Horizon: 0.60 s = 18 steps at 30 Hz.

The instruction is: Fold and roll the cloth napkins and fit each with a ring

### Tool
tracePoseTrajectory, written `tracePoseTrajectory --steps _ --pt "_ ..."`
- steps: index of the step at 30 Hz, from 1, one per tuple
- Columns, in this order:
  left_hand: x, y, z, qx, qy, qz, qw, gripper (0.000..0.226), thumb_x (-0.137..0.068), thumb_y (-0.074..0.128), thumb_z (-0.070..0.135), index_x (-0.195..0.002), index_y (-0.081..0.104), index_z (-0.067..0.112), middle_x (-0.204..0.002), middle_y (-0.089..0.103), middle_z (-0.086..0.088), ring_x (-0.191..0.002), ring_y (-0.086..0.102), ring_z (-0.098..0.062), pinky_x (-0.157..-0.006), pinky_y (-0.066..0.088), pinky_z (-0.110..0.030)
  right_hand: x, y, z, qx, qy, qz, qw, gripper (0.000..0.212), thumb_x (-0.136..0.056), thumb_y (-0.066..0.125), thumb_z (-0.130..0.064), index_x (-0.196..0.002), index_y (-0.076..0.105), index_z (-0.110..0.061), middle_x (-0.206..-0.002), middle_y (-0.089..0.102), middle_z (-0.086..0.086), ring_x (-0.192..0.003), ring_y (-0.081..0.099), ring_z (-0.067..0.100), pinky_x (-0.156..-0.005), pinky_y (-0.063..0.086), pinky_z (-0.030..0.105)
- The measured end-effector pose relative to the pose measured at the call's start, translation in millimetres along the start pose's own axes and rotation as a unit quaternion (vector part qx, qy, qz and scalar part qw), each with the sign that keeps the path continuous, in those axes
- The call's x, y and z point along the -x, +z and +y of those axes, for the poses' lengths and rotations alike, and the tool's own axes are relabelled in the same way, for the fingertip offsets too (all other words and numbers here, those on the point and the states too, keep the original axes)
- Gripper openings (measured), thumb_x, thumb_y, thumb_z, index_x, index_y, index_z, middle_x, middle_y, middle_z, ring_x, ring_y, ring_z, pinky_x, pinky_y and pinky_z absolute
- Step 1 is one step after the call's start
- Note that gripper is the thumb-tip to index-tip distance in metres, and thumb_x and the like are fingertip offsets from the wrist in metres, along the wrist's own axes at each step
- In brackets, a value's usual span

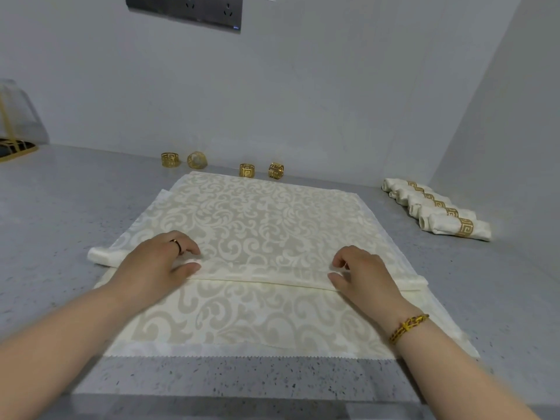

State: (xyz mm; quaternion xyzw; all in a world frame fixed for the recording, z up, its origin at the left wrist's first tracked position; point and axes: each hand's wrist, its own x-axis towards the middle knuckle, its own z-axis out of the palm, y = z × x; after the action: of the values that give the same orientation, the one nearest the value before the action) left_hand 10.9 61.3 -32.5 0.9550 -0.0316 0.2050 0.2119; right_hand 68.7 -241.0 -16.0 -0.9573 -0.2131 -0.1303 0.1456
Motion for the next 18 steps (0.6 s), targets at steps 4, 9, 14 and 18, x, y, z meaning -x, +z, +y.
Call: tracePoseTrajectory --steps 4,9,14,18 --pt "4 0 -2 -0.008 0.062 -0.004 0.998 0.011 -0.083 0.058 0.026 -0.080 0.068 0.023 -0.082 0.058 0.021 -0.083 0.059 -0.011 -0.074 0.042 -0.025 5 8 4 0.027 -0.015 0.045 0.999 0.011 -0.087 0.052 -0.013 -0.087 0.062 -0.009 -0.084 0.058 0.001 -0.079 0.049 0.019 -0.082 0.031 0.028" --pt "6 -3 -4 0.044 0.052 -0.041 0.997 0.031 -0.078 0.068 0.029 -0.078 0.044 0.049 -0.090 0.045 0.034 -0.086 0.045 0.010 -0.076 0.031 -0.005 16 -1 11 -0.042 -0.056 -0.026 0.997 0.027 -0.084 0.062 -0.032 -0.106 0.059 -0.017 -0.097 0.049 -0.013 -0.091 0.043 0.008 -0.081 0.029 0.020" --pt "4 0 -5 0.024 0.018 -0.022 0.999 0.023 -0.083 0.062 0.027 -0.105 0.058 0.033 -0.094 0.056 0.020 -0.097 0.054 -0.008 -0.084 0.040 -0.023 14 -3 7 -0.001 -0.068 -0.017 0.998 0.026 -0.086 0.057 -0.029 -0.110 0.058 -0.019 -0.105 0.059 -0.007 -0.097 0.047 0.011 -0.078 0.025 0.015" --pt "8 -4 -5 0.039 0.021 -0.026 0.999 0.023 -0.085 0.059 0.026 -0.094 0.046 0.043 -0.095 0.061 0.013 -0.094 0.056 -0.010 -0.080 0.041 -0.024 17 -8 7 -0.067 -0.041 -0.030 0.996 0.012 -0.087 0.056 -0.023 -0.096 0.063 -0.021 -0.084 0.057 -0.017 -0.082 0.049 0.005 -0.073 0.033 0.008"
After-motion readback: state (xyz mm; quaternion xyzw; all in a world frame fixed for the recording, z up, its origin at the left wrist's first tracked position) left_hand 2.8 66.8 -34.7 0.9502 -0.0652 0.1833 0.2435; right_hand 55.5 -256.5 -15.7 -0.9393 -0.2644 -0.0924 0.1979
